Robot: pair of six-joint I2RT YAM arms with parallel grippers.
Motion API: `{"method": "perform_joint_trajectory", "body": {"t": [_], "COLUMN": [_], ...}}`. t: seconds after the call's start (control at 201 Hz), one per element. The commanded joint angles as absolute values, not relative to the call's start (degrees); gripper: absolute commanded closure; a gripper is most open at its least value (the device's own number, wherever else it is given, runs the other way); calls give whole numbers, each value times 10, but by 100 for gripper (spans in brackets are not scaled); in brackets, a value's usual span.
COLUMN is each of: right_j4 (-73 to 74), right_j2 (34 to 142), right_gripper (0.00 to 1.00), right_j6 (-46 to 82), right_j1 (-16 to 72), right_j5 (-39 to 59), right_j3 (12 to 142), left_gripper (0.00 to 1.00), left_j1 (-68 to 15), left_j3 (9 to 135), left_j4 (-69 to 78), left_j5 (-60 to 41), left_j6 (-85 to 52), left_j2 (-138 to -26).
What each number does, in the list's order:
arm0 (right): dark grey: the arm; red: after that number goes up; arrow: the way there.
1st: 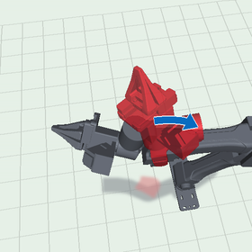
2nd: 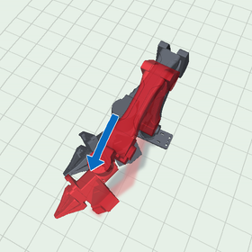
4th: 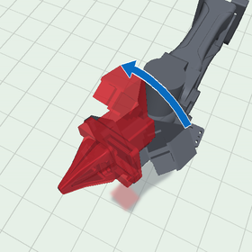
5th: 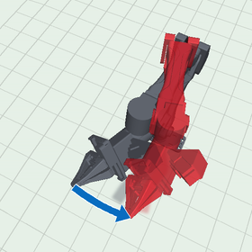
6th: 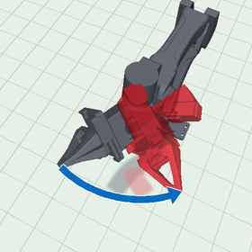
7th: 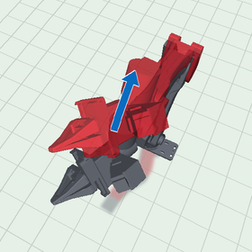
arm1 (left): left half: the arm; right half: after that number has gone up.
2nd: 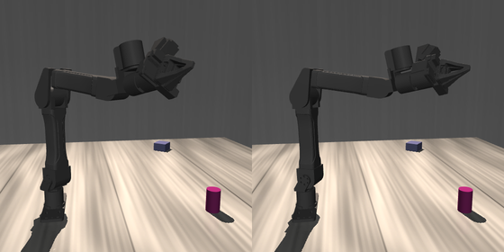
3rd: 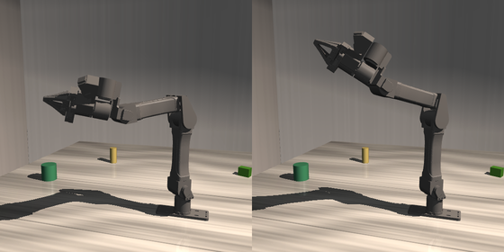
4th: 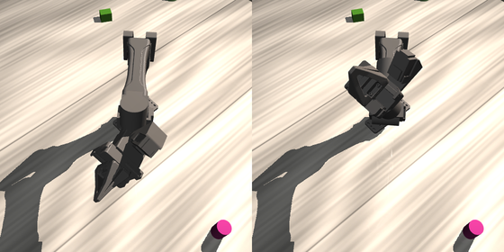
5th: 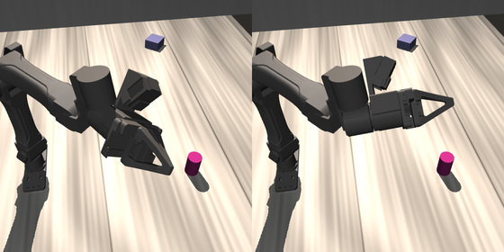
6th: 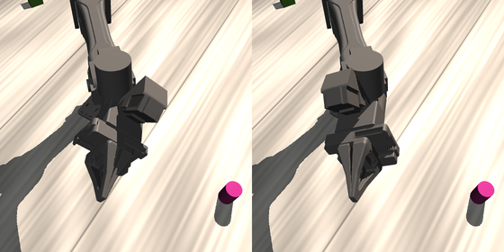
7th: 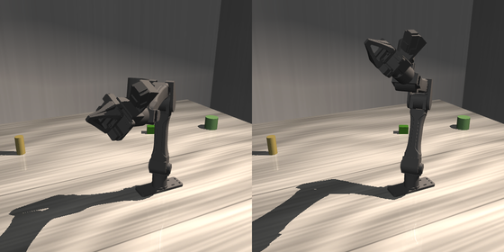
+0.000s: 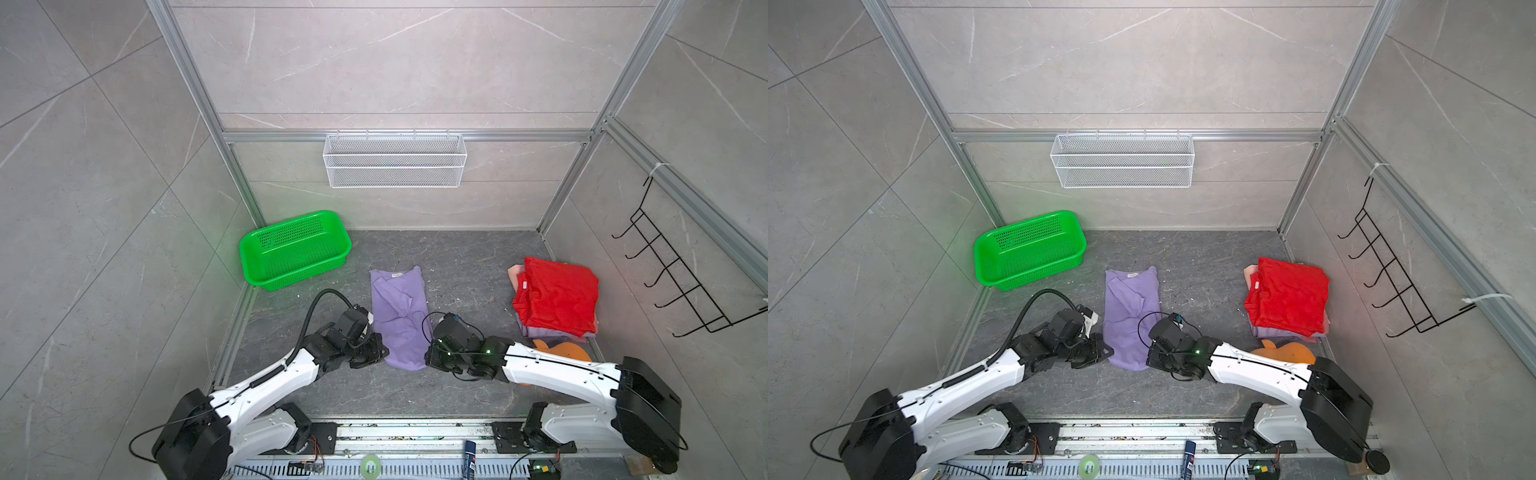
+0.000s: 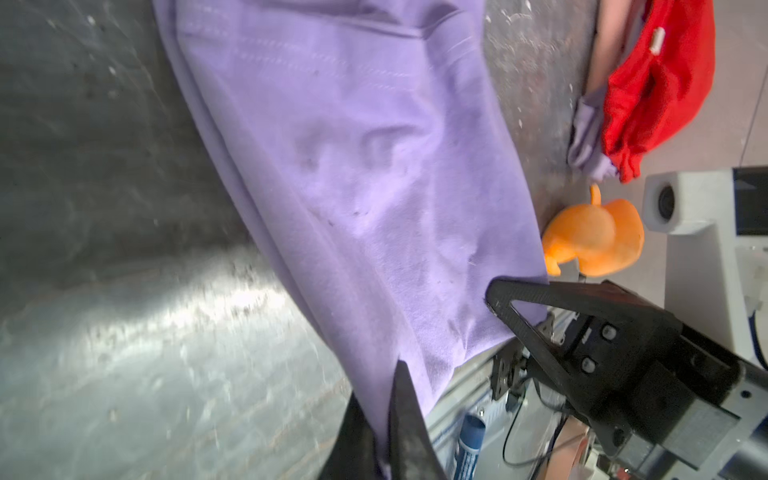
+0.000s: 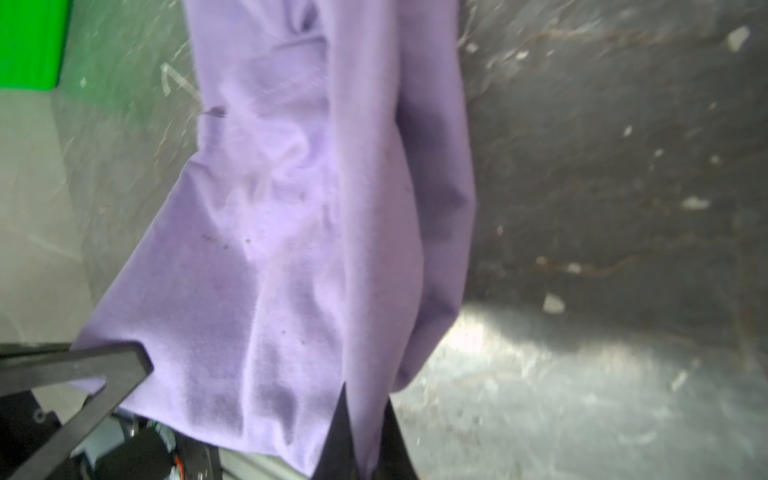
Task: Fold and stack the t-shirts
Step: 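Grasp the near end again with both grippers and fold it onto the far half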
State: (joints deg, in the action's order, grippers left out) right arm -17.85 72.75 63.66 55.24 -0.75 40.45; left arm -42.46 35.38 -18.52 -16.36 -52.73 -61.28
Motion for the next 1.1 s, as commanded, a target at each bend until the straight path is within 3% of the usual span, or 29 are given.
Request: {"method": "perform_joint_trajectory", "body": {"t": [0.0,0.224,0.602,0.871,0.966,1.035,1.09], "right_j4": [-223,-191,-138,-123,-109,-116,-114], "right_j2": [698,737,919,1059,1094,1122,1144], "right_gripper": [100,99,96,97,96,88,58], "right_j6": [634,629,606,622,624,614,601], "right_j1": [561,544,413,345,327,314,307], "right_j5": [-50,-126,-42,-11,-8,-6,-7], "right_j3": [444,533,675,762,789,822,845], "left_gripper": [100,100,100,100,89,80,71], "left_j1": [-429,-396,-247,-189,-173,-162,-154], "left_j3": [397,491,615,716,759,797,825], "left_j4": [-245,-269,-191,-173,-171,-172,-177], "left_j5": [-129,-129,-239,-313,-322,-342,-345], "left_j6": [-538,-449,-369,-349,-351,-352,-354], "left_j2": [-574,-631,-811,-982,-1036,-1081,-1110]}}
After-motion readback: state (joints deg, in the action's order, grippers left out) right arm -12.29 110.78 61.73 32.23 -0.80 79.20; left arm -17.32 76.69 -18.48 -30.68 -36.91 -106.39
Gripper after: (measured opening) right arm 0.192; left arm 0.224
